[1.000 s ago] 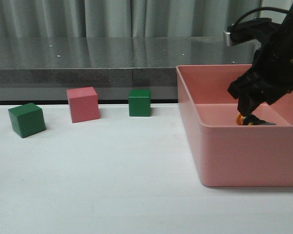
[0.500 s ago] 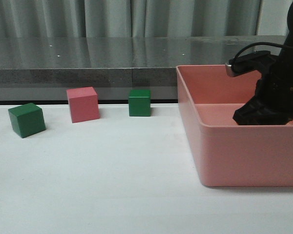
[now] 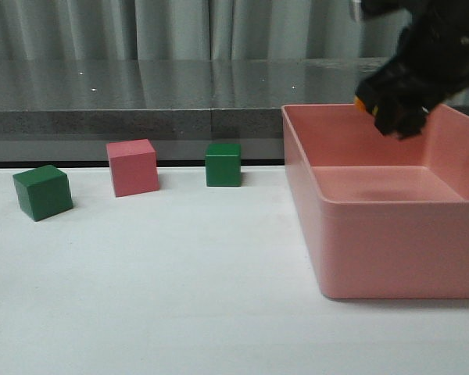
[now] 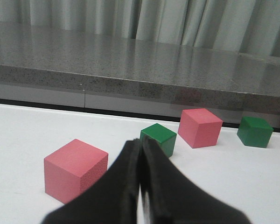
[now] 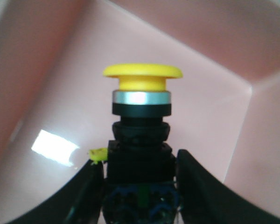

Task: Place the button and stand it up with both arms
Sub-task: 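Lift the button out of the bin and carry it toward the cubes, then lay the button on its side on the table and open the right gripper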

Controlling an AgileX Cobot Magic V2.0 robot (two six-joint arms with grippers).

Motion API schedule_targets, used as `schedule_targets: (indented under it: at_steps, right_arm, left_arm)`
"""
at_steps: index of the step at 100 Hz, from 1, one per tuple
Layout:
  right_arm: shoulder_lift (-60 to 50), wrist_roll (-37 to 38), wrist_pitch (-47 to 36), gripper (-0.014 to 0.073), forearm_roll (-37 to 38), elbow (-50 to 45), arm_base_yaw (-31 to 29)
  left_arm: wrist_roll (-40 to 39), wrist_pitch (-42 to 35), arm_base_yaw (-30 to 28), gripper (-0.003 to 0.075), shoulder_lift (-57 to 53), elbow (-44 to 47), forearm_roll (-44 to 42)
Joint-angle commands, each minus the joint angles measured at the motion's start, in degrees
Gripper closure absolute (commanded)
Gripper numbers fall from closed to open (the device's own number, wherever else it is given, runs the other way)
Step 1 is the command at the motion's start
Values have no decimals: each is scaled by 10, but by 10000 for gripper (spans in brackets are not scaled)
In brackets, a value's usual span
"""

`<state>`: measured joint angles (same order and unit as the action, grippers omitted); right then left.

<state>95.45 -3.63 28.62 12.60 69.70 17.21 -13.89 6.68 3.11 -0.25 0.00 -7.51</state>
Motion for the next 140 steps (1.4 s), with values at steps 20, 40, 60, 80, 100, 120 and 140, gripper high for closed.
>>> schedule_targets:
  at_steps: [20, 40, 60, 80, 100, 120, 140]
  right_arm:
    - [-20, -202, -10, 419, -54, 89, 142]
    - [51, -334, -10, 419, -90, 129, 214]
    - [142, -364, -13, 419, -91, 169, 251]
    - [195, -367, -25, 412, -91, 189, 274]
    - [211, -367, -26, 252, -91, 189, 278]
    - [212, -367, -34, 48, -91, 189, 278]
    - [204, -367, -18, 48, -89, 189, 278]
  left_arm:
    - [-5, -45, 1, 740, -17, 26, 5]
    - [-5, -45, 1, 740, -17, 26, 5]
    - [-5, -45, 1, 740, -17, 26, 5]
    - [-5, -45, 1, 740, -17, 26, 5]
    - [-5, -45, 1, 740, -17, 26, 5]
    - [-5, -45, 1, 740, -17, 26, 5]
    - [-5, -45, 1, 740, -17, 26, 5]
